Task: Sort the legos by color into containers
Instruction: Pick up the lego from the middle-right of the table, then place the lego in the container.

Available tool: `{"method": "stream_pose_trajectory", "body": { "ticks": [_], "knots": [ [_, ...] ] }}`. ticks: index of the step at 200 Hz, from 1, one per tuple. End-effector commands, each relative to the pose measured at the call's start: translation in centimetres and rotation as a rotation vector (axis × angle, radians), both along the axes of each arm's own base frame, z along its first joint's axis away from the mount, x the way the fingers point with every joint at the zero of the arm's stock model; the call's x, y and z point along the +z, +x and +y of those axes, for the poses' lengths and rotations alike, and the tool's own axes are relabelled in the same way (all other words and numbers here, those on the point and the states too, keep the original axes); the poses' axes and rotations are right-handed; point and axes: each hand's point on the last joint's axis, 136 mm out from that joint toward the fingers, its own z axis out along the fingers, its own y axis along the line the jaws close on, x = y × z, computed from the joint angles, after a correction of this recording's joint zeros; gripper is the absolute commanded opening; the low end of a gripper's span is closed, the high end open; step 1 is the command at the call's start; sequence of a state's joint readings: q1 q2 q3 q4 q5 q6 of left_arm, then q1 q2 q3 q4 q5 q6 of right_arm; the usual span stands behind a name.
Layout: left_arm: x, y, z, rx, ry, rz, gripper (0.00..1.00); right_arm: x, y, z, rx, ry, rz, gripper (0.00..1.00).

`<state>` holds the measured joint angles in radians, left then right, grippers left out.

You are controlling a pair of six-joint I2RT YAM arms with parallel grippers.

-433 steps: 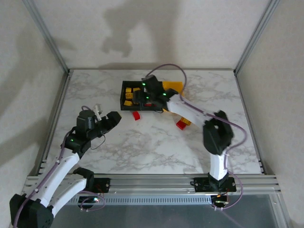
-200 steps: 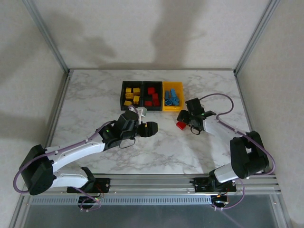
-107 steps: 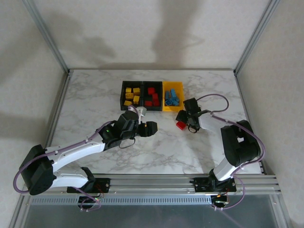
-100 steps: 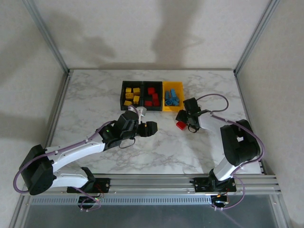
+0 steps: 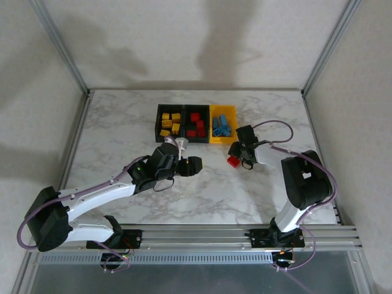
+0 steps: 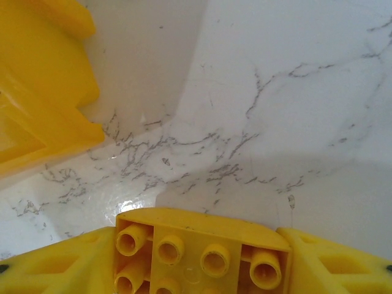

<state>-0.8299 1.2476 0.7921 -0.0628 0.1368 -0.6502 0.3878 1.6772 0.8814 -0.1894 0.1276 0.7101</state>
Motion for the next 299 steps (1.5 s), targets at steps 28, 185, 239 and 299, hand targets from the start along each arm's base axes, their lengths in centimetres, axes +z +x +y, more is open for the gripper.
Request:
{"method": "stream_pose_trajectory", "body": {
  "ticks": [28, 185, 239, 299],
  "knots": [
    [0.3, 0.8, 1.0, 0.056, 0.011, -0.019, 0.69, 2.3, -1.2, -0.7, 0.021, -0.026, -0.038, 0.58],
    [-2.7, 0.8, 18.7, 0.628, -0.022, 0.140, 0.69, 12.8, 4.1, 20.8, 0.424, 0.074, -0.246, 0.58],
    [-2.2, 0.5, 19.1, 0.619, -0.049, 0.139, 0.69, 12.6, 7.7, 27.2, 0.501, 0.147, -0.272, 0.58],
    [-1.4, 0.4, 19.2, 0.616, -0.066, 0.130, 0.69, 11.2, 11.2, 31.8, 0.537, 0.194, -0.272, 0.59]
  ]
}}
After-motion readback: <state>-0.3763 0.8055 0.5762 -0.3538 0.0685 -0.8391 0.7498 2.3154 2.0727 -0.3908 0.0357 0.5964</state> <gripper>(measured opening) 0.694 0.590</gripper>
